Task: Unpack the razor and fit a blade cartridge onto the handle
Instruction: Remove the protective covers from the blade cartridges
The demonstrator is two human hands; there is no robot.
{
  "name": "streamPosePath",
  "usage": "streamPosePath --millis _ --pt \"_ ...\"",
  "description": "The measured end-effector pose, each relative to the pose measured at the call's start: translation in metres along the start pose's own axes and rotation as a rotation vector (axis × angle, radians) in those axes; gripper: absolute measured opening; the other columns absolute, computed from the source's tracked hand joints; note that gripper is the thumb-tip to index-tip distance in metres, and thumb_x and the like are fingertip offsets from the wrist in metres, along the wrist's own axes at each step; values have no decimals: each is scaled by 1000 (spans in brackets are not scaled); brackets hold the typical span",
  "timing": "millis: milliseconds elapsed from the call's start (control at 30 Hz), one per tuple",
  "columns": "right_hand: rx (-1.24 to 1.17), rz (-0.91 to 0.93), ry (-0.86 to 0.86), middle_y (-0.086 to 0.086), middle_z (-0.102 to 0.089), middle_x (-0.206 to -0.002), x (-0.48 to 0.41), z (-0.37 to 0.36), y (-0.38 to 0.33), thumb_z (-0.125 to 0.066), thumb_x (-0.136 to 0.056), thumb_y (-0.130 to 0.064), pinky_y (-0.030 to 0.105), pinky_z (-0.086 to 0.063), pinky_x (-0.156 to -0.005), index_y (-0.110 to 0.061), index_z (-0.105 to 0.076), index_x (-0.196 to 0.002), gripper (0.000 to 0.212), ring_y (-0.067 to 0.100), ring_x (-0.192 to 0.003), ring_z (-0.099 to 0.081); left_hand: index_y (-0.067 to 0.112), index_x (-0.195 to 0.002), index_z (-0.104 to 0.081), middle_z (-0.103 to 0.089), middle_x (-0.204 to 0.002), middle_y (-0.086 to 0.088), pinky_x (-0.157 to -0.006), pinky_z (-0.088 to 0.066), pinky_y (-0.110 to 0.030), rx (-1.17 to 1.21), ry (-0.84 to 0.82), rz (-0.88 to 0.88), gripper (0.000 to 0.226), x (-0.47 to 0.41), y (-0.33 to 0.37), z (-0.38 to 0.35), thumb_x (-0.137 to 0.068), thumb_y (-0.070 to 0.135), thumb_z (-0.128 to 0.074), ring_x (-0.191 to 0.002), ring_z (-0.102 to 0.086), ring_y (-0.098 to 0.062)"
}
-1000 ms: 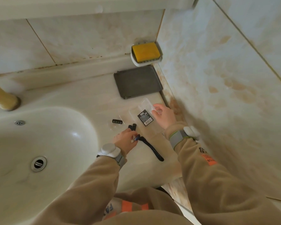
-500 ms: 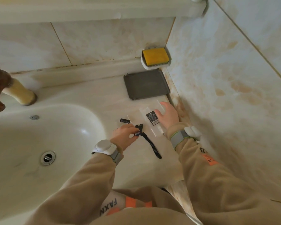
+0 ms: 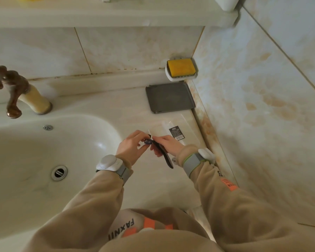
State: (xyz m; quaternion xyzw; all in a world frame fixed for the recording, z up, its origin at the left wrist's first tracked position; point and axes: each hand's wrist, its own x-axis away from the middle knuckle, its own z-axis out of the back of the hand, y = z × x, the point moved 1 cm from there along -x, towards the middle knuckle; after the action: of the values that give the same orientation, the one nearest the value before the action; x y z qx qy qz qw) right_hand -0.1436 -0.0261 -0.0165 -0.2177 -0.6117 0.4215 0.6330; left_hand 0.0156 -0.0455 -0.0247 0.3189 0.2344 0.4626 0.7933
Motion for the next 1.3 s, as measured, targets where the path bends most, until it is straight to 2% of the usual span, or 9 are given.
streamPosePath --millis 100,167,333,533,700,833,1000,1133,1300 --pt "-92 -5 -29 -1 -53 -51 -1 -2 4 -43 -95 -27 23 -41 -54 -9 -59 -65 39 10 -44 -46 18 -100 -63 -60 -102 4 -75 -53 -27 20 -9 22 17 3 -3 0 -83 18 -63 -83 -54 -9" --pt "-103 21 -30 0 -49 -52 -1 0 4 -46 -94 -23 22 -36 -53 -9 -58 -65 34 10 -45 -43 21 -108 -60 -57 -104 7 -78 -50 -24 35 -64 54 28 3 -4 0 -81 23 -65 -87 -52 -7" --pt "107 91 -46 1 -52 -62 -3 2 7 -54 -90 -24 21 -41 -58 -14 -64 -74 22 16 -61 -47 23 -123 -52 -55 -112 6 -82 -44 -19 33 -247 122 49 2 -12 1 -78 34 -68 -96 -49 -7" --pt "79 47 -95 2 -61 -66 -2 0 8 -49 -93 -21 23 -47 -65 -13 -66 -80 23 14 -59 -54 21 -120 -53 -57 -117 1 -85 -43 -21 44 -257 125 44 6 -16 0 -79 24 -68 -98 -48 -8" --pt "146 -102 -227 4 -56 -59 0 -2 8 -43 -95 -32 22 -40 -55 -11 -65 -72 39 14 -50 -47 22 -119 -53 -58 -117 2 -85 -41 -19 56 -282 135 43 9 -20 -1 -79 22 -68 -99 -48 -7" --pt "227 -93 -175 -1 -38 -49 -2 -3 9 -45 -94 -35 19 -26 -45 -12 -55 -59 43 12 -45 -30 20 -118 -54 -58 -117 0 -85 -44 -21 81 -291 155 44 11 -20 -2 -77 23 -70 -99 -50 -10" --pt "297 -43 -148 -11 -36 -39 -2 2 11 -47 -93 -37 19 -27 -46 -15 -54 -57 42 9 -41 -29 20 -126 -49 -55 -120 -1 -86 -43 -18 42 -358 158 50 8 -20 -1 -80 25 -67 -102 -48 -8" --pt "335 -8 -142 -9 -37 -40 0 4 8 -48 -92 -38 21 -27 -50 -15 -54 -56 43 9 -41 -29 21 -126 -51 -58 -119 -2 -89 -44 -21 24 -362 179 50 4 -18 0 -79 27 -68 -105 -52 -14" --pt "391 -10 -89 -5 -39 -45 0 7 6 -52 -88 -44 24 -29 -53 -15 -54 -54 44 11 -42 -31 21 -122 -54 -60 -116 -2 -90 -47 -25 30 -341 183 48 4 -17 -1 -77 27 -70 -101 -52 -13"
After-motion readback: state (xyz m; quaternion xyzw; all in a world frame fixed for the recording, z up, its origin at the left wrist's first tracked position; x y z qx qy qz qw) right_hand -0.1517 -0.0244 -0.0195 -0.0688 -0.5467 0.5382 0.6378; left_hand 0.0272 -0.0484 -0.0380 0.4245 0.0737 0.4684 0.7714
